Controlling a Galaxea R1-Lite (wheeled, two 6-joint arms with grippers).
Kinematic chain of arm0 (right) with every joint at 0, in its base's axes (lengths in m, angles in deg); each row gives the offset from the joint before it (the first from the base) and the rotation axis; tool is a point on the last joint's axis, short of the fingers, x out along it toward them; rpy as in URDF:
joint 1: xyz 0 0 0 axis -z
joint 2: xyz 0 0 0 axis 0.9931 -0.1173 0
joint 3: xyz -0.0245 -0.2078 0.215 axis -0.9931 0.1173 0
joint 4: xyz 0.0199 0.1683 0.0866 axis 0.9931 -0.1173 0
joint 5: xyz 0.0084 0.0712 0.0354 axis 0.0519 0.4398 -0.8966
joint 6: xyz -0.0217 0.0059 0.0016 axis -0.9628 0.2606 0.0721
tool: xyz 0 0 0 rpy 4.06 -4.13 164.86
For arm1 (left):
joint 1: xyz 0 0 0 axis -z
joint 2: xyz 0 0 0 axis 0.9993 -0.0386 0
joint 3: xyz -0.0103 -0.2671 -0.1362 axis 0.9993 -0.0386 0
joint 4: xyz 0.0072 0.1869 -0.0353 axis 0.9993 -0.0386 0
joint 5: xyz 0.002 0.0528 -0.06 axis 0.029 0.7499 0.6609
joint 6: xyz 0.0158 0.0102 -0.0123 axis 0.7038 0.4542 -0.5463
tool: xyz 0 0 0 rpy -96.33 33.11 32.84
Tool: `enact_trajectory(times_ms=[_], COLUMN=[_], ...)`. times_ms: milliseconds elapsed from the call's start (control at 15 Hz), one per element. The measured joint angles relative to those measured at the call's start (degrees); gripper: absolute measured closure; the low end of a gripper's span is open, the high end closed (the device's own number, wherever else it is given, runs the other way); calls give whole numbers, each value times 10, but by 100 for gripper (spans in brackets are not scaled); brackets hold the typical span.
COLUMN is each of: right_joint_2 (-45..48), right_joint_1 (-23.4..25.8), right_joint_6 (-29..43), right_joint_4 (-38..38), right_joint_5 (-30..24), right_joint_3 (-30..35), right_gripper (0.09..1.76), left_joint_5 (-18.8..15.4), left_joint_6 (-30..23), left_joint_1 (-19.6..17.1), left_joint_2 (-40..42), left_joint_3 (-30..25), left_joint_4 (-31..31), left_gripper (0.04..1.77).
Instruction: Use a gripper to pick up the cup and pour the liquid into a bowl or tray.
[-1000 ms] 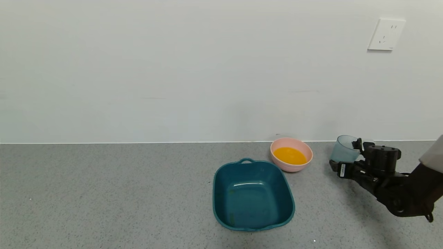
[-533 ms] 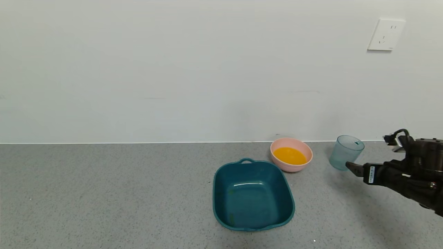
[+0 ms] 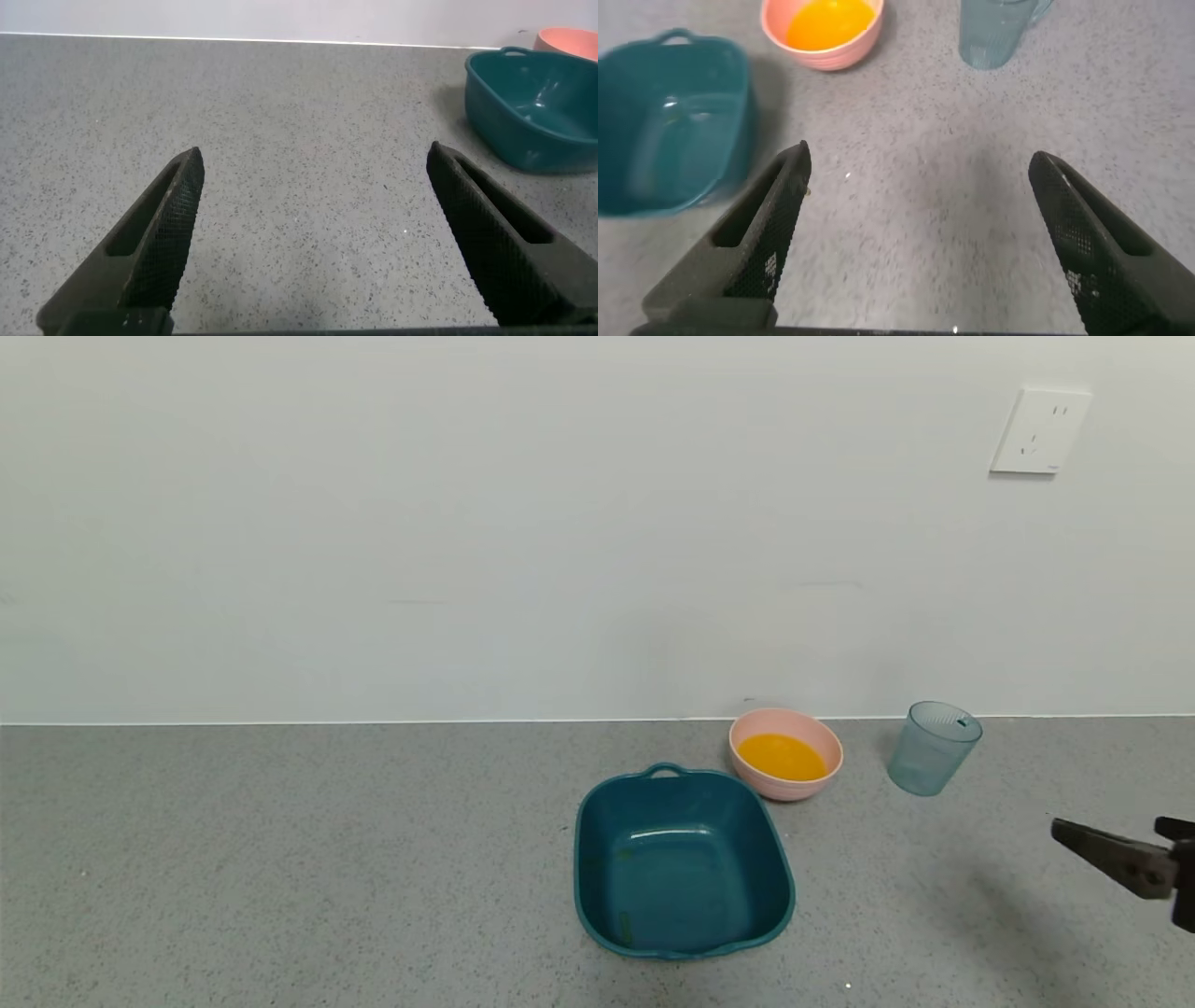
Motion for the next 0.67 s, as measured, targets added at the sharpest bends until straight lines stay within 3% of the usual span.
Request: enact_trajectory(times_ms=[400, 667], right_joint_2=[222, 301], right_joint_1=[-7, -25], right_joint_6=[0, 1], right_joint_4=[-180, -216], right_joint_5=[-9, -10], right_joint_3=[-20, -35], right_gripper=[15, 15], left_joint_5=[0, 0], left_joint_6=[0, 0], left_joint_1=[0, 0], left_joint_2=[0, 0], left_joint_3=[0, 0], left_joint_4=[0, 0], left_gripper=[9, 9])
